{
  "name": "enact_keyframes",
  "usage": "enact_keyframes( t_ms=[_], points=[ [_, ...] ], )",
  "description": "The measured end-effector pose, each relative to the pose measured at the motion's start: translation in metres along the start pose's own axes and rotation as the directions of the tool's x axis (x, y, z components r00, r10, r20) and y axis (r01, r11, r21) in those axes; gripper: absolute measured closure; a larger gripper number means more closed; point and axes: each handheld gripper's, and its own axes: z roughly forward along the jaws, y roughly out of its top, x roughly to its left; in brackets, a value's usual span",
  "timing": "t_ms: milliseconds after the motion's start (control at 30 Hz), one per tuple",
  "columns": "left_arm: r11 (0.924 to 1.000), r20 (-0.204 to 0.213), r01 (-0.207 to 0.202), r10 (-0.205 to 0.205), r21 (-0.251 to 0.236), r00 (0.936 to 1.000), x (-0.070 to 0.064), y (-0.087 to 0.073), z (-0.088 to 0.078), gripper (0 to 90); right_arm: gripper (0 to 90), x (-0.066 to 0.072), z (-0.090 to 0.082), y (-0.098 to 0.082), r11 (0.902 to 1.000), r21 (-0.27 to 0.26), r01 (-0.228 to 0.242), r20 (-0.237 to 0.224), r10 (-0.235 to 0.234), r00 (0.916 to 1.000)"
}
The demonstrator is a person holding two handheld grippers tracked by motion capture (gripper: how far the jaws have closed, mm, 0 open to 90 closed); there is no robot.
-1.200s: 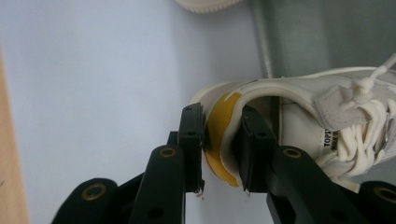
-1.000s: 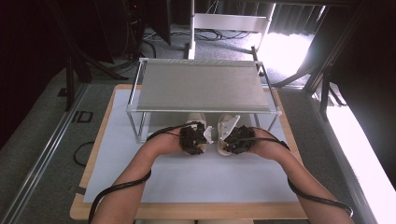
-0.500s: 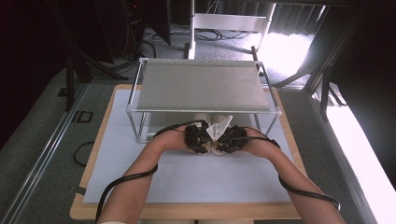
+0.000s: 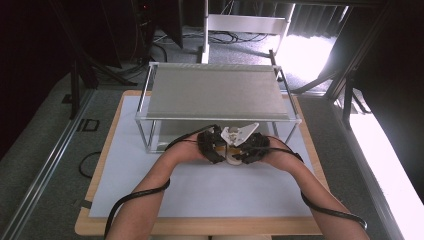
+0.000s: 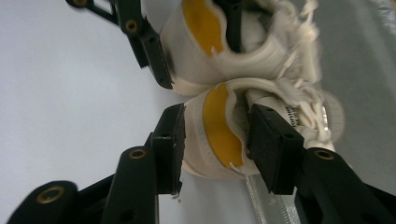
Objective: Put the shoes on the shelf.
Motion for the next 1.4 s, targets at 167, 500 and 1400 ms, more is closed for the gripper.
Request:
enact_keyframes(
  t_ms=[167,500,1400],
  points=[
    [0.9985,-0.037,0.042,-0.043,-0.035,0.9984,0.002,0.0,-0.006,42.7,53.8,0.0,-0.009,-0.004,0.9984,-0.045,-0.033,0.05,0.036,0.9981],
    [0.9955,-0.086,0.075,-0.08,-0.059,0.9931,-0.014,-0.01,-0.034,44.0,59.8,0.012,-0.019,-0.014,0.989,-0.109,-0.1,0.08,0.109,0.9909],
    [0.9924,-0.059,0.099,-0.103,-0.073,0.9929,-0.052,-0.045,-0.025,87.0,89.9,0.05,0.014,-0.044,0.9663,-0.102,-0.236,0.119,0.248,0.9616]
  ],
)
